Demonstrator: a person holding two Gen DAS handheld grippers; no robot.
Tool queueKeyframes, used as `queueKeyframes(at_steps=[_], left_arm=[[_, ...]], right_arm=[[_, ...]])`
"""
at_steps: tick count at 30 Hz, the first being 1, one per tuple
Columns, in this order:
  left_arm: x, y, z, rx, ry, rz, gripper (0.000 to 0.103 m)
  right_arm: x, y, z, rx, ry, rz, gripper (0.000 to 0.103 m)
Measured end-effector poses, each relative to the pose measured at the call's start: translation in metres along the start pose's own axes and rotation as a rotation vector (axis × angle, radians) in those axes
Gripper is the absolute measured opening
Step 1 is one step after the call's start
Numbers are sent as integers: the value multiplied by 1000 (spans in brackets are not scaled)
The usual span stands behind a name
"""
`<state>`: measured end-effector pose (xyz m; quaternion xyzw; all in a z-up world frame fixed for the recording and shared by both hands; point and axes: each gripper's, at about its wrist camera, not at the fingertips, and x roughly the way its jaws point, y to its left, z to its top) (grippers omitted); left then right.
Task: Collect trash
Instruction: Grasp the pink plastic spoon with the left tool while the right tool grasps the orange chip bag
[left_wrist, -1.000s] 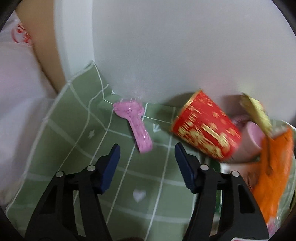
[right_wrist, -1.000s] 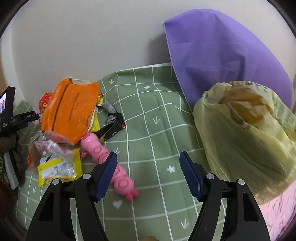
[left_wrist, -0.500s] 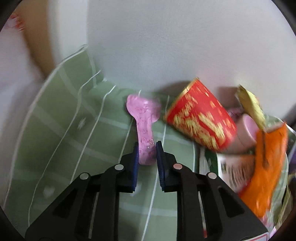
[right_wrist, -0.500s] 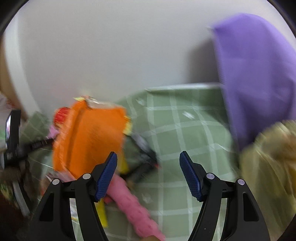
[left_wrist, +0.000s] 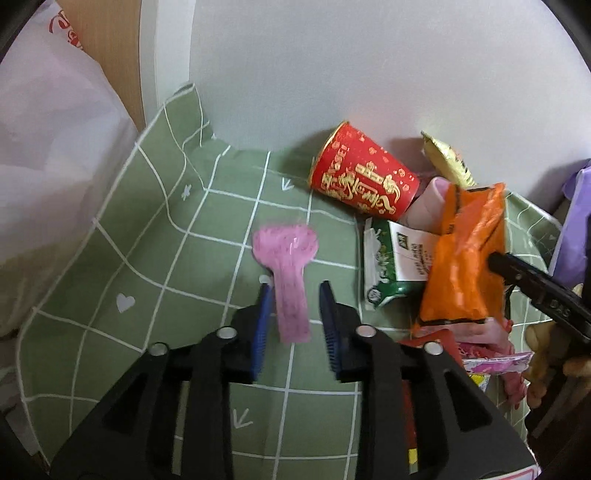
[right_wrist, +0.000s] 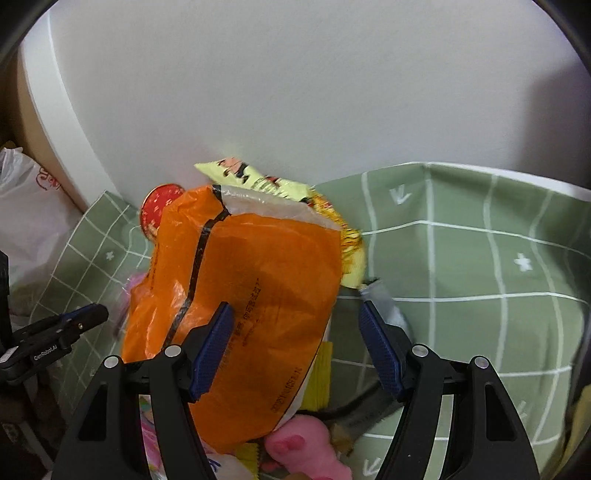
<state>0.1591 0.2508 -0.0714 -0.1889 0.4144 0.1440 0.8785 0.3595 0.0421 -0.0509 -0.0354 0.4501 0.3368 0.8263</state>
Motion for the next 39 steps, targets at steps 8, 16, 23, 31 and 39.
queueKeyframes(at_steps=[8,16,23,31,39], left_arm=[[-9,12,1,-6,-52,-31,39],[-24,19,-2,-6,-104,-100,49],[-3,15,15,11,-89,-88,53],[42,4,33,47,8,18,53],[45,13,25,9,42,-33,30]], right_arm=[[-12,24,-3,-51,39,2,27],[-68,3,-5,-2,-32,-76,17],[-119,-24,-7,56,-102,-125,16],[-137,-29,-15,57,-105,-196,16],[-129,-35,-29,103,-85,-188,35]])
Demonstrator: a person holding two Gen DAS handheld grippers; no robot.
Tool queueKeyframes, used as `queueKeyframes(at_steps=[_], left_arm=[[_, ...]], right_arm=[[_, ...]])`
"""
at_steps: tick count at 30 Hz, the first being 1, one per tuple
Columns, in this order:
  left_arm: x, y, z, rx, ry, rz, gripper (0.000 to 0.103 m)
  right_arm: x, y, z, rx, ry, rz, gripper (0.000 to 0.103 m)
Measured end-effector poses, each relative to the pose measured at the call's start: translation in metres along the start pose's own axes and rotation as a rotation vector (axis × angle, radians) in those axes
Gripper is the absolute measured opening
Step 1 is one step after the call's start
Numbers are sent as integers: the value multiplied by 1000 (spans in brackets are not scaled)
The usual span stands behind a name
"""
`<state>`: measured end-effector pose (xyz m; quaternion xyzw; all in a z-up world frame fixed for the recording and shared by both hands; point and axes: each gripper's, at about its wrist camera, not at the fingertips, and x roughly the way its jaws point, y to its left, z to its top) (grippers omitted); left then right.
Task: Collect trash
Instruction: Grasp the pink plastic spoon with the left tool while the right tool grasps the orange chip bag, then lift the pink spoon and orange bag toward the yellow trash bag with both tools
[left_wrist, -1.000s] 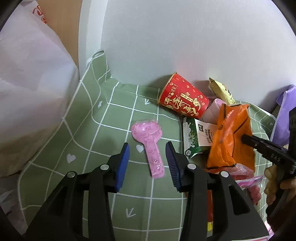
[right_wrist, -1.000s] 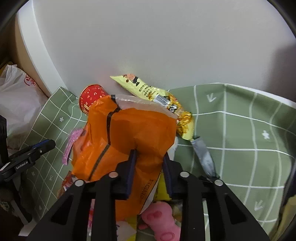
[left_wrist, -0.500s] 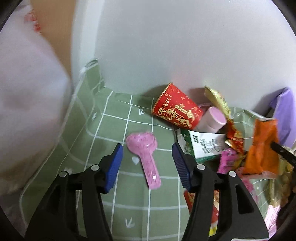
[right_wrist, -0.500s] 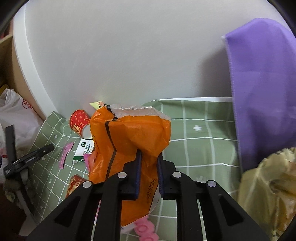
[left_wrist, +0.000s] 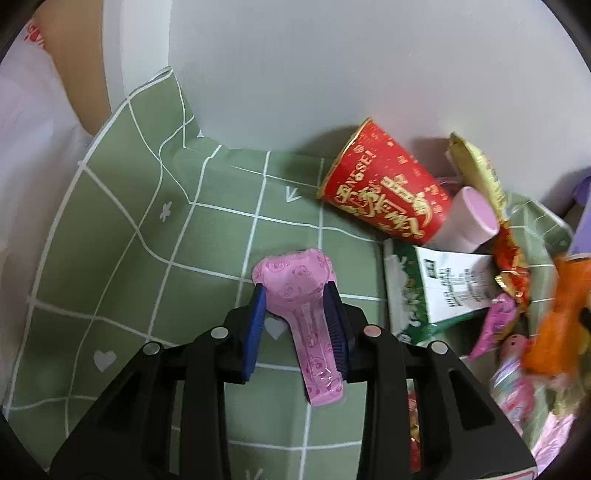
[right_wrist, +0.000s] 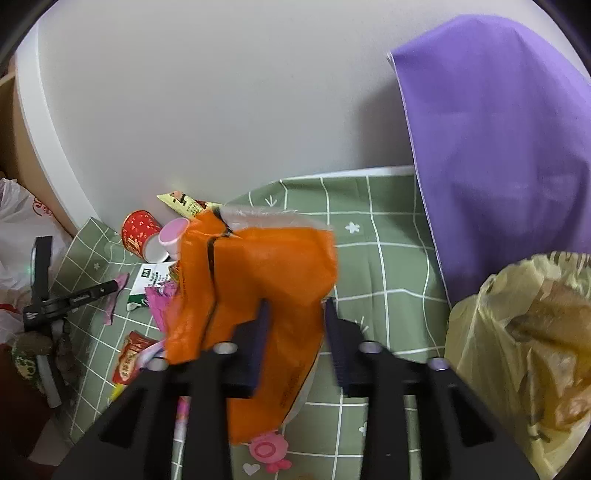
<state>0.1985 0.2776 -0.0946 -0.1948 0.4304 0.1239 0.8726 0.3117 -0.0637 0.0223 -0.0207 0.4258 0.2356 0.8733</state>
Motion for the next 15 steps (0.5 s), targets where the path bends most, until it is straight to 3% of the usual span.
queueKeyframes(at_steps=[3,6,15], left_arm=[[-13,3,-4,0,-28,-33,27],[-27,2,-7,14,-58,-59,27],[-63,-30,1,119,-153,-52,28]], right_arm=[[6,-3,-6,9,11,13,49],[12,-3,-13,17,14,23,54],[21,1,-22,135,52,46,54]])
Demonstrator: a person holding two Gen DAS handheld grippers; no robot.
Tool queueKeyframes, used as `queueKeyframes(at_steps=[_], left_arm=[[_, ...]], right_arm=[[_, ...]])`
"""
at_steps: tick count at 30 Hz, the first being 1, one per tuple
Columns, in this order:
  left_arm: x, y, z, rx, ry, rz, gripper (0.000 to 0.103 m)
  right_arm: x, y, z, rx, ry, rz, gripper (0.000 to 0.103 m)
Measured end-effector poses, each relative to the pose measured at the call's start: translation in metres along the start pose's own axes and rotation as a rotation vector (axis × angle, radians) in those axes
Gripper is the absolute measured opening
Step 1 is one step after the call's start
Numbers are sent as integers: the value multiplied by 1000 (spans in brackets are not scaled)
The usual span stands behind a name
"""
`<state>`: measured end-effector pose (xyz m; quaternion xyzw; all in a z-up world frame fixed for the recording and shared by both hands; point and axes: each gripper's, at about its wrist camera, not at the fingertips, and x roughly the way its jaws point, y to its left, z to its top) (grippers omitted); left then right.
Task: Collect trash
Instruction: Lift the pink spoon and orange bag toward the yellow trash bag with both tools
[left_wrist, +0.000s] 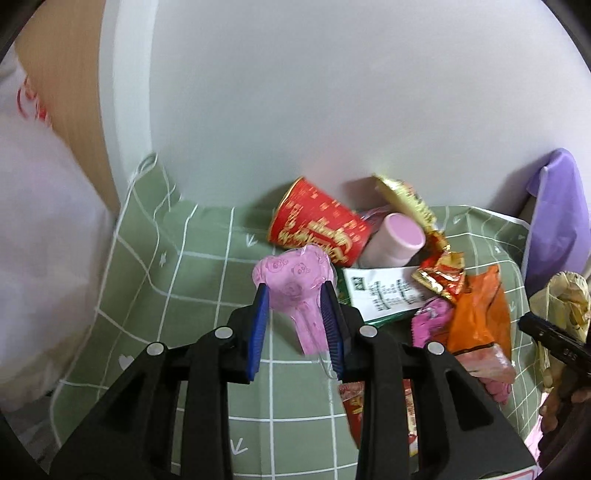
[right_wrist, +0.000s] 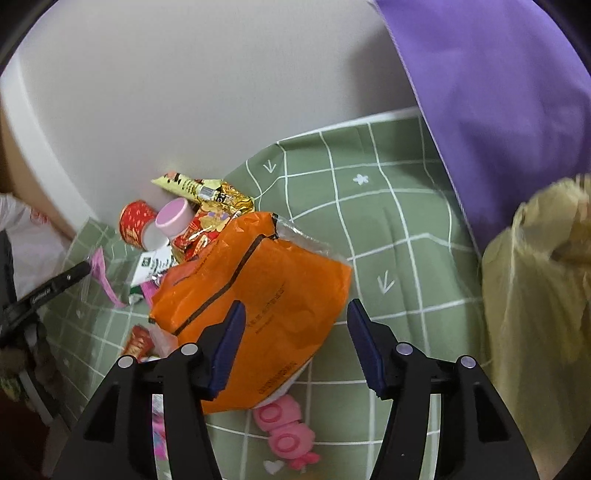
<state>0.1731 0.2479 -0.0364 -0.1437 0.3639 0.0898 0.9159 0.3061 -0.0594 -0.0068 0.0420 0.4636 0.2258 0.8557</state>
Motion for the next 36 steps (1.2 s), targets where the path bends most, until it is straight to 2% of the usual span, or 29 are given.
queueKeyframes(at_steps=[3,9,10,11,13,18,25,31,36], left_arm=[[-5,-11,3,8,-6,-25,28],[-3,-30,10,55,3,-62,28],[-4,-33,11,61,4,-67,28],[-5,-37,12,69,4,-70,28],[-8,-42,13,82,-2,-81,28],[-18,-64,24,116,-38,-129,28],[-47,-123,58,228,-146,-277,28],[-76,-209,87,364,-234,-487,28],[-95,-275,96,429,-252,-679,28]], right_arm=[[4,-3,-3,58,8,10,54],[38,-8,0,136,75,59,52],[42,-8,0,142,84,83,37],[45,-8,3,147,94,121,27],[38,-4,9,129,71,119,16],[-7,16,26,-16,-34,66,12],[-94,13,50,-90,-219,-74,11],[-174,-18,62,-112,-375,-283,11],[-235,-62,56,-62,-460,-443,11]])
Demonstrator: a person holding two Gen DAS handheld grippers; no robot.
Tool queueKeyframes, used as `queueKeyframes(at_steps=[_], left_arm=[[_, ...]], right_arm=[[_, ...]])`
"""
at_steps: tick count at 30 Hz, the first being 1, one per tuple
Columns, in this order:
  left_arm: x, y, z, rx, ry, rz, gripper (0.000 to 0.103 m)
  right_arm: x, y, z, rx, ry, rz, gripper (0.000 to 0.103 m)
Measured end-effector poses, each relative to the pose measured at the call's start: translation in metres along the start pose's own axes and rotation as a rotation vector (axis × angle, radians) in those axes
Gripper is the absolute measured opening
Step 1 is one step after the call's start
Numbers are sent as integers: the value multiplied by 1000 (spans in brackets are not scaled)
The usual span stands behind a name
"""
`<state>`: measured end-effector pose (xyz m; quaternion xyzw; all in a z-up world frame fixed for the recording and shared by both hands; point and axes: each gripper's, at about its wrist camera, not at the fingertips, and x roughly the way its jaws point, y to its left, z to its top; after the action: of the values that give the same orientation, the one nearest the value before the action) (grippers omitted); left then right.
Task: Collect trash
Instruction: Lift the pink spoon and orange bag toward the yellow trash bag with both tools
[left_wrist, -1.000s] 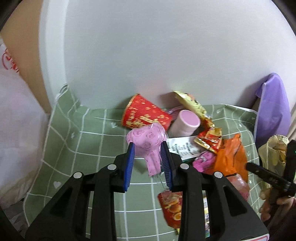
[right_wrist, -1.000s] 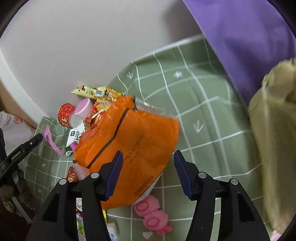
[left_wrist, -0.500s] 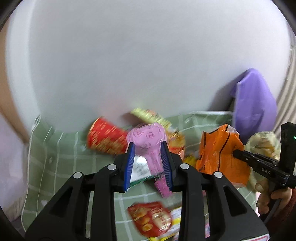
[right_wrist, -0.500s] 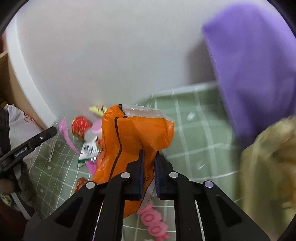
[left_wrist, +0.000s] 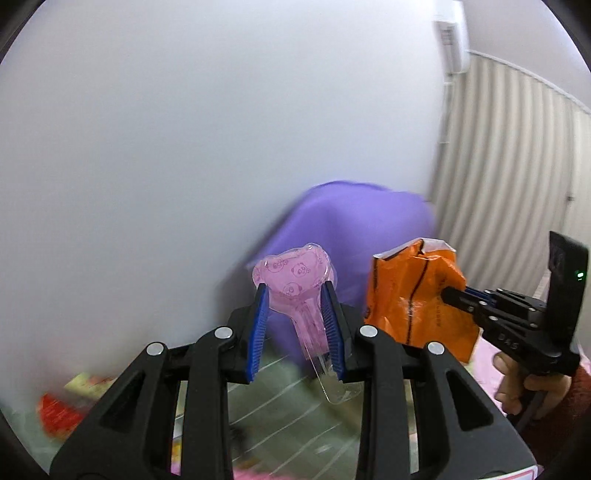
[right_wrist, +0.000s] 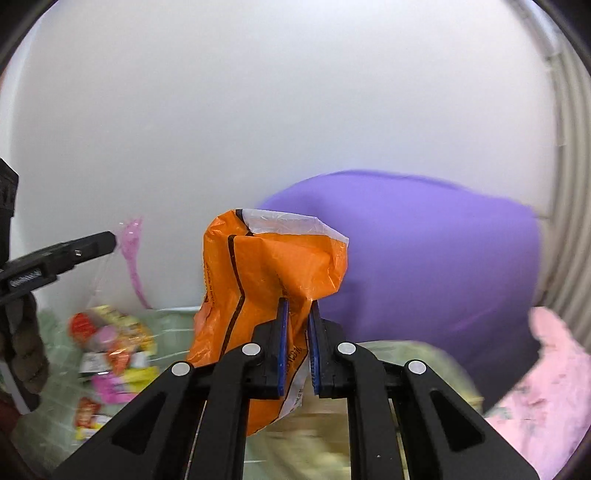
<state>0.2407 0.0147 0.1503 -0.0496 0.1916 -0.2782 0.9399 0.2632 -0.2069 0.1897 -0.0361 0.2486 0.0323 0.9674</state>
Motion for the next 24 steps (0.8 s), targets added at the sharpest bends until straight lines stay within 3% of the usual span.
queueKeyframes(at_steps=[5,9,13,15,17,20,24], left_arm=[[37,-51,18,32,9,-167,28],[64,-86,17,55,44,-266,28],[101,-116,1,56,141,-380,28],[133,-139,-19,94,254,-425,28],[160,-149,-46,163,349,-392,28],[184,-140,-79,234,442,-276,28],[187,-113,-90,212,476,-225,27]], right_arm=[[-36,-68,-3,66,-40,-186,11],[-52,-105,-11,112,-40,-267,11],[-52,-119,-21,118,-25,-311,11],[-52,-131,-25,125,-14,-307,11],[-41,-131,-30,122,5,-294,11],[-23,-135,-35,104,43,-258,11],[24,-117,-57,36,146,-183,11]])
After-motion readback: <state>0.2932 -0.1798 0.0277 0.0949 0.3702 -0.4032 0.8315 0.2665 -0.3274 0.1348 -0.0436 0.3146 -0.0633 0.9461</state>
